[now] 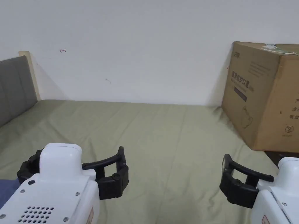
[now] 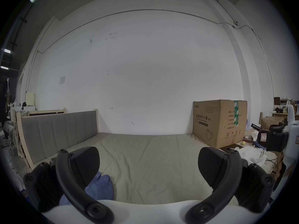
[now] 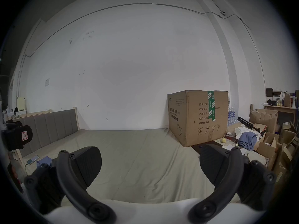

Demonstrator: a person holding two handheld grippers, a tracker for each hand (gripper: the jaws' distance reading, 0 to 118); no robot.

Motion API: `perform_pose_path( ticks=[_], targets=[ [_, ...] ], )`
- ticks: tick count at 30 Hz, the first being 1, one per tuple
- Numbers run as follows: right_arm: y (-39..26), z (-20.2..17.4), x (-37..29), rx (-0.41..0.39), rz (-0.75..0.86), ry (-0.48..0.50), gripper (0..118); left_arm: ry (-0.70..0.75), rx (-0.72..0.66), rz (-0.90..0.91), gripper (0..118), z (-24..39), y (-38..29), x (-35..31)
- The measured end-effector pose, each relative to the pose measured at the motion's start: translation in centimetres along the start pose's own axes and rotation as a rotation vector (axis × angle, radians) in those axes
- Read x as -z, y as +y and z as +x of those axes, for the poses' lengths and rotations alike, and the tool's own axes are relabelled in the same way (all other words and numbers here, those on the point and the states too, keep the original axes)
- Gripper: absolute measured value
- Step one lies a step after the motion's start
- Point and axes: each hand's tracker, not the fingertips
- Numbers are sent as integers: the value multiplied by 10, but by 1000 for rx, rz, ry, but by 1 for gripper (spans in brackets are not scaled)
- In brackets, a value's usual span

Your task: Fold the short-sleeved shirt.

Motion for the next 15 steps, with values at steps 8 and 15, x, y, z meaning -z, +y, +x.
perform_pose_path(
  ticks=[8,15],
  targets=[
    [0,1,0,8,-6,4,118,6,-21,-1,118,-2,0,0],
    [1,1,0,10,-11,6,118,3,-18,-3,118,-2,0,0]
  ],
)
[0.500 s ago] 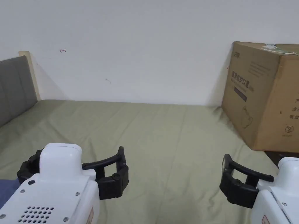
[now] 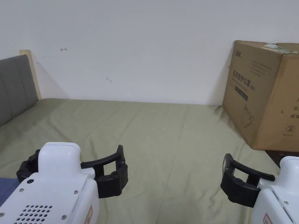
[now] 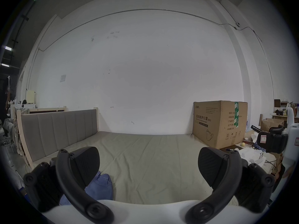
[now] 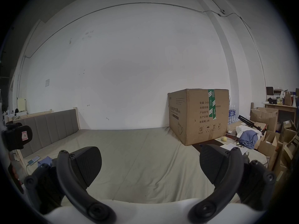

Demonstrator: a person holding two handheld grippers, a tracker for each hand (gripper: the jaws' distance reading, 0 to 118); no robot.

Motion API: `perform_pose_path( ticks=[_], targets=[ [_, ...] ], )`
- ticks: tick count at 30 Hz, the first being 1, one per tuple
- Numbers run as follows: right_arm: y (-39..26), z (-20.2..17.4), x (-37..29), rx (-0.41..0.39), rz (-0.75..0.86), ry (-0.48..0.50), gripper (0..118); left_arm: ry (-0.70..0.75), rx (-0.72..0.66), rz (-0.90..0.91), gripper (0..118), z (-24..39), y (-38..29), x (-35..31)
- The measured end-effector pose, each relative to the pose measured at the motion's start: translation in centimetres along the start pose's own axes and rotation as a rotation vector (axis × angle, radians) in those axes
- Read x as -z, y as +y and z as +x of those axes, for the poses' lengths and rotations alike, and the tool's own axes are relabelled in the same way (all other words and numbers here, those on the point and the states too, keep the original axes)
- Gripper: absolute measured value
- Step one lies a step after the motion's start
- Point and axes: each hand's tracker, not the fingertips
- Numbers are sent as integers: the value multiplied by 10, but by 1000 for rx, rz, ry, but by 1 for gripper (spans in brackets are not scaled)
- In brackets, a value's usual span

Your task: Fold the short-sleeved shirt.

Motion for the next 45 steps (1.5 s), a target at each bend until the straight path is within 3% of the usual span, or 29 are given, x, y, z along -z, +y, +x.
perform_pose_path(
  ticks=[27,29,30,32,34,36,37,40,42,44,45],
  targets=[
    [2,-4,4,-43,-18,-19,118,-17,-22,-9,118,-3,-3,2],
    [12,-21,2,-210,-14,-101,118,-50,-169,-5,118,-8,-5,3],
    [13,-31,0,-330,45,-118,118,-80,-264,-8,118,-13,-8,5],
    [7,-56,-4,-655,132,-177,118,-117,-558,-21,118,-35,-22,13],
    [-10,-75,-6,-931,207,-202,118,-116,-872,-56,118,-57,-41,20],
    [-24,-87,-7,-1066,178,-140,118,-95,-1128,-77,118,-65,-56,23],
    [-30,-89,-7,-1077,154,-90,118,-70,-1218,-97,118,-70,-66,24],
    [-36,-94,-5,-981,85,5,118,15,-1390,-128,118,-87,-93,23],
    [-33,-88,-3,-902,75,12,118,25,-1345,-121,118,-93,-95,21],
    [-21,-77,0,-701,79,5,118,81,-1126,-103,118,-84,-74,18],
    [-11,-68,1,-534,58,9,118,107,-993,-83,118,-76,-60,17]
  ],
)
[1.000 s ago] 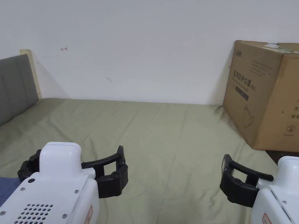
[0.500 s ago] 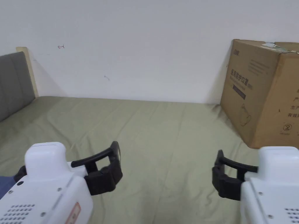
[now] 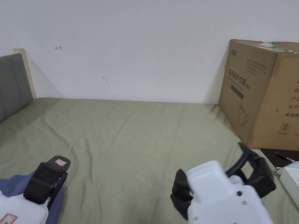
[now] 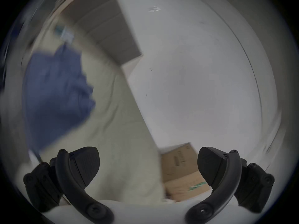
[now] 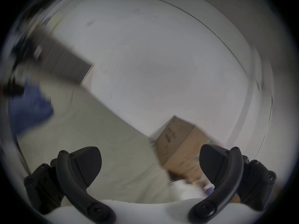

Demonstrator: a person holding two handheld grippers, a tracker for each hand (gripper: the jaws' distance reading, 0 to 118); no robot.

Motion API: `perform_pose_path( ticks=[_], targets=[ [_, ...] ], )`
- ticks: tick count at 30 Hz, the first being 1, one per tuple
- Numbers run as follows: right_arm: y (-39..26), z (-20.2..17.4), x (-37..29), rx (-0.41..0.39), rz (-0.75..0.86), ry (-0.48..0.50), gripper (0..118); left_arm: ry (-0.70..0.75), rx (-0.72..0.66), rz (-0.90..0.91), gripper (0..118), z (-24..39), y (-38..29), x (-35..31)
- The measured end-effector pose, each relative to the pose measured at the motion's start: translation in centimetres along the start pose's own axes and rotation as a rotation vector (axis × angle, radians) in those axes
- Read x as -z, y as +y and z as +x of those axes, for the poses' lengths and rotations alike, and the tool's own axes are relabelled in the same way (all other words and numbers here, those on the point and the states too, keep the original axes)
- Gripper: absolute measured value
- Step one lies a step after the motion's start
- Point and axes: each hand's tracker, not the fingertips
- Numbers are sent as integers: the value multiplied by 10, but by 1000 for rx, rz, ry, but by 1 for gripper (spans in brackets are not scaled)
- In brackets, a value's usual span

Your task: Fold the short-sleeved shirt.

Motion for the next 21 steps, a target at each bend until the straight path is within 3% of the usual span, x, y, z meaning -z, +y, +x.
perform_pose_path(
  ticks=[2,3,4,6,8,10,14,21],
  targets=[
    [2,32,2,366,-26,27,118,-10,300,71,118,31,-2,-5],
    [1,45,2,512,-44,20,118,-16,438,95,118,46,-6,-9],
    [-2,56,4,632,-64,-15,118,-25,599,118,118,60,-12,-11],
    [-11,69,3,773,-97,-61,118,-52,922,177,118,80,-30,-14],
    [-22,73,4,778,-99,-82,118,-66,1164,192,118,83,-46,-15],
    [-28,74,6,698,-146,-127,118,-103,1242,158,118,85,-60,-16],
    [-26,69,2,619,-112,-116,118,-139,1116,108,118,85,-66,-18],
    [-14,55,-1,499,-49,-62,118,-134,1050,88,118,87,-58,-16]
  ],
)
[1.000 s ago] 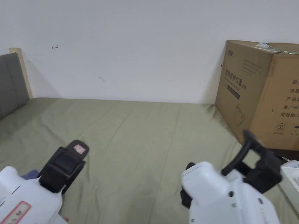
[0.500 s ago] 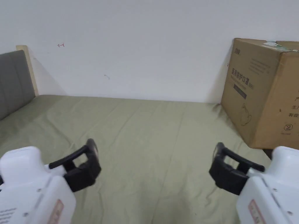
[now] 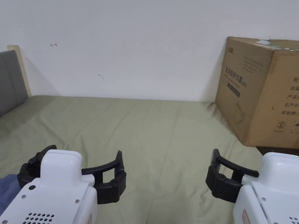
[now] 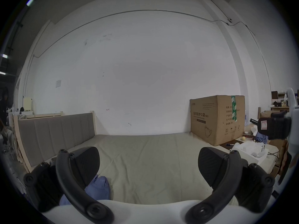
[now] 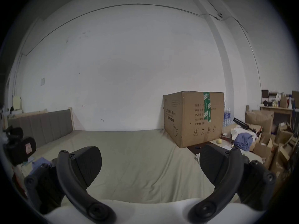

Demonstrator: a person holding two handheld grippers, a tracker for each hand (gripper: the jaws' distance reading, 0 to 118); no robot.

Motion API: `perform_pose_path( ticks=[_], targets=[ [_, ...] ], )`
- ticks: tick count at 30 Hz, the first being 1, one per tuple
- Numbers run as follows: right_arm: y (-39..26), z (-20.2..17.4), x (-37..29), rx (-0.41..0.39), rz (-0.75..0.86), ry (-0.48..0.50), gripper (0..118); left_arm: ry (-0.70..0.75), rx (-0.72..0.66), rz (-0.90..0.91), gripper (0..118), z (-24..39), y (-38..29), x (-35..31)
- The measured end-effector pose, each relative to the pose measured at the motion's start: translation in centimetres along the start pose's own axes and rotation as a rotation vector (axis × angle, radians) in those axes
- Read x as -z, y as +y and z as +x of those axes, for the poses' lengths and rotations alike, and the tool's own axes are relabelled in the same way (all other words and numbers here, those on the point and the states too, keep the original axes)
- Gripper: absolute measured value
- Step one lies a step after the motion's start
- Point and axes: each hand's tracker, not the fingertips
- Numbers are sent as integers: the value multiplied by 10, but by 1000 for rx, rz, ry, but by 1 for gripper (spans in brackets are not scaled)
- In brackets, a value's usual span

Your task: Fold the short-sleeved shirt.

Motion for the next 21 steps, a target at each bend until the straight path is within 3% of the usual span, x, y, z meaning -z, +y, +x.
perform_pose_path(
  ticks=[2,3,4,5,6,7,10,12,21],
  targets=[
    [0,-4,0,-20,-11,13,113,-7,-16,-22,116,-4,4,0],
    [-1,-4,0,-26,-13,28,104,-20,-24,-14,109,-5,5,-2],
    [-2,-5,-1,-29,-13,38,84,-56,-33,24,90,-6,5,-6],
    [-3,-8,-1,-26,-11,32,45,-38,-30,30,45,-6,6,-8],
    [-2,-10,0,-23,-19,19,22,-14,-30,34,14,-4,7,-6],
    [-3,-10,2,-22,-33,13,13,19,-26,38,6,-3,7,-6],
    [-4,-6,0,1,-36,44,0,-14,-45,11,0,-9,9,-6],
    [-4,-7,1,-11,-32,21,0,-13,-54,5,0,-8,9,-5],
    [4,-18,5,-38,-21,80,0,18,-53,-20,0,-16,13,-3]
  ],
)
